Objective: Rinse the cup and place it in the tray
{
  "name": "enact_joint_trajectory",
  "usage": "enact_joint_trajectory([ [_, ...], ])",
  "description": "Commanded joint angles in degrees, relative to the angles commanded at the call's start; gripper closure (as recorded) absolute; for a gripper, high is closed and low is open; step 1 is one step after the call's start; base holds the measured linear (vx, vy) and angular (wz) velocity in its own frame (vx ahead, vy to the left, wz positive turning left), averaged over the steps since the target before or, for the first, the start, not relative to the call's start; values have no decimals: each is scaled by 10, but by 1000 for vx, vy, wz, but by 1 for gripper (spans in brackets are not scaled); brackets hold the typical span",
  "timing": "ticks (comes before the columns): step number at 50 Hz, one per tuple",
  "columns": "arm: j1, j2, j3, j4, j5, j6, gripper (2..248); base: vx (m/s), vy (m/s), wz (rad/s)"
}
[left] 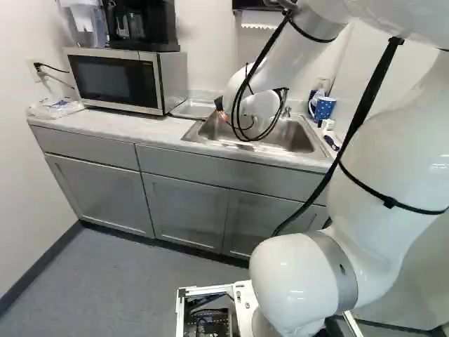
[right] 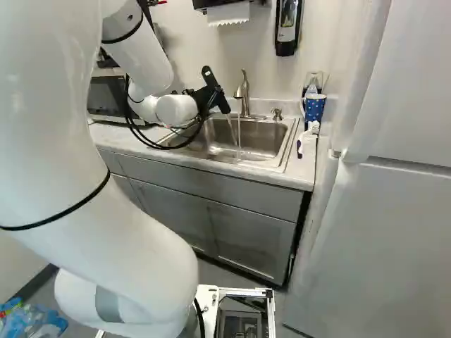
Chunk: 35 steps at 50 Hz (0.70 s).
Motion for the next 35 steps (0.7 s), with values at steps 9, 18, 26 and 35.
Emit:
enact_joint_trajectory([
  [9,0,0,0,0,0,54,124,0,0,0],
  [18,0,0,0,0,0,108,124,0,0,0],
  [26,0,0,0,0,0,156,124,0,0,0],
  [35,0,0,0,0,0,211,124,0,0,0],
])
